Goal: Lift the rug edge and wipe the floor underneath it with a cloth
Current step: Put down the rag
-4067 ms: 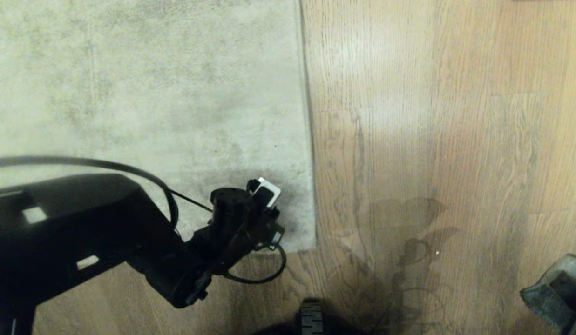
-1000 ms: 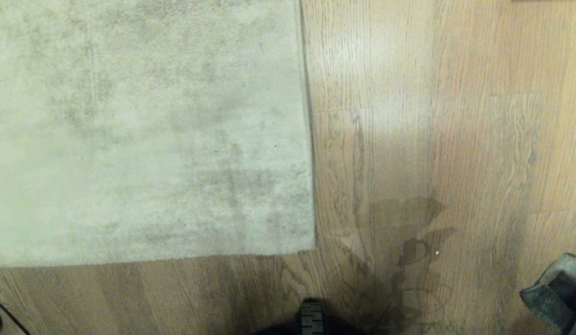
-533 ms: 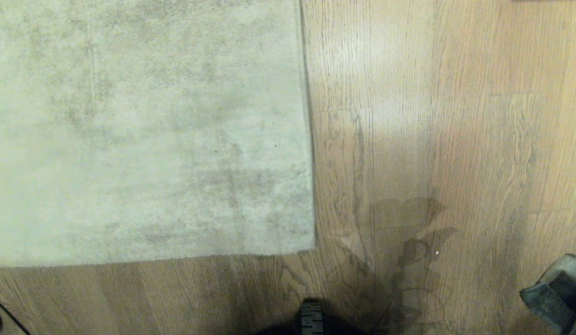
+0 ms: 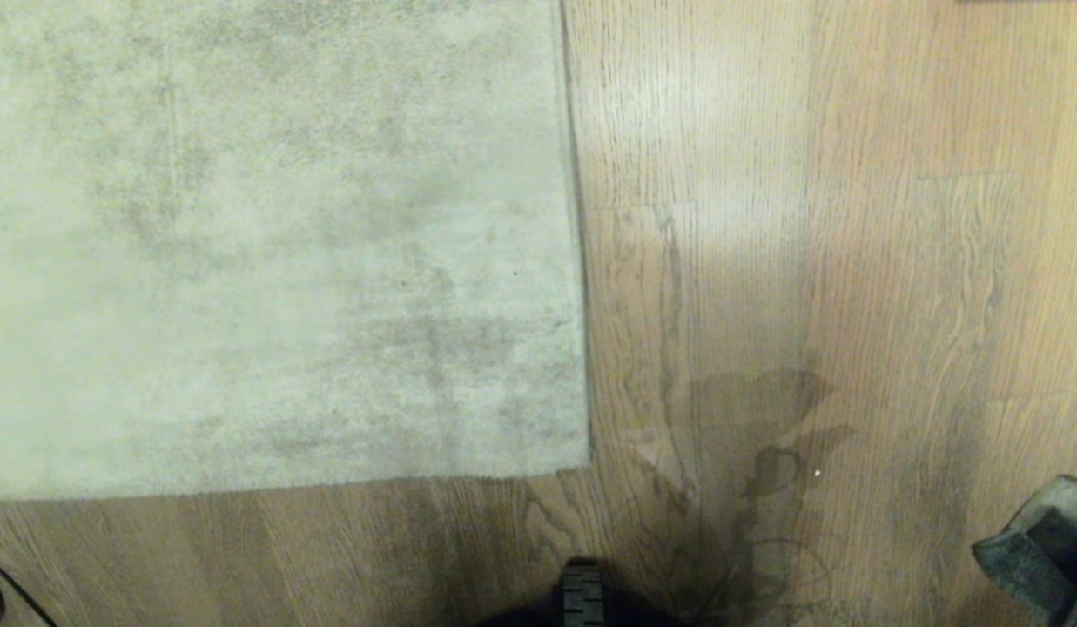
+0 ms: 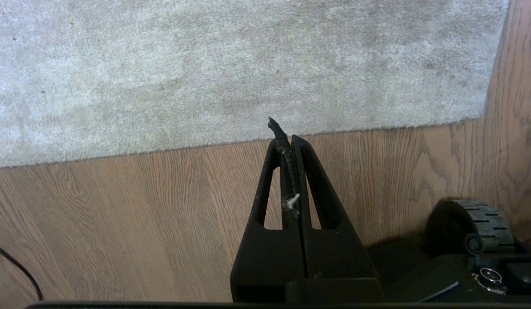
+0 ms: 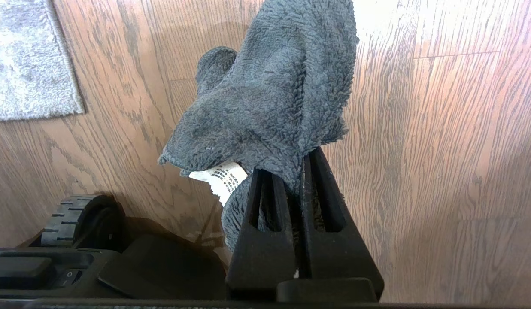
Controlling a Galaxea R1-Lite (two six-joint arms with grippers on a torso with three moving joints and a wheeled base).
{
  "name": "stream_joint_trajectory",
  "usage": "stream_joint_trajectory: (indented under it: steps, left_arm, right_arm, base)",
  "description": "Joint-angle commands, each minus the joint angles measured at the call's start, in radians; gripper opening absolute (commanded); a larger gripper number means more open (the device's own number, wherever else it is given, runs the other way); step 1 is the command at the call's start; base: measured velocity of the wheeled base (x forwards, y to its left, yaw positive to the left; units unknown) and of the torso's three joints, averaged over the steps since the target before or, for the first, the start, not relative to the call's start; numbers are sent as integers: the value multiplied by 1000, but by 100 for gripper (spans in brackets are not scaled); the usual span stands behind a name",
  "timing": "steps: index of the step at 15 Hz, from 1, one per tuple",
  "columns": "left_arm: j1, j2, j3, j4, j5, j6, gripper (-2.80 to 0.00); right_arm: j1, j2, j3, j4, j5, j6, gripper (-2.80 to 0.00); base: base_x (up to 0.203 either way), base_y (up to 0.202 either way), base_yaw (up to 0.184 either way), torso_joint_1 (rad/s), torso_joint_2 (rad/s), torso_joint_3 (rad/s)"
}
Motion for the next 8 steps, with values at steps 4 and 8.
stream_joint_trajectory:
  steps: [4, 8]
  left_arm:
    - [1, 1, 0, 0, 1, 0, -280]
    - [1, 1, 0, 0, 7, 0, -280]
  right_arm:
    - [0, 2, 0, -1, 0, 0, -280]
    - [0, 0, 0, -1, 0, 0, -280]
  base:
    - [0, 0, 0, 0, 0, 0]
    - [0, 0, 0, 0, 0, 0]
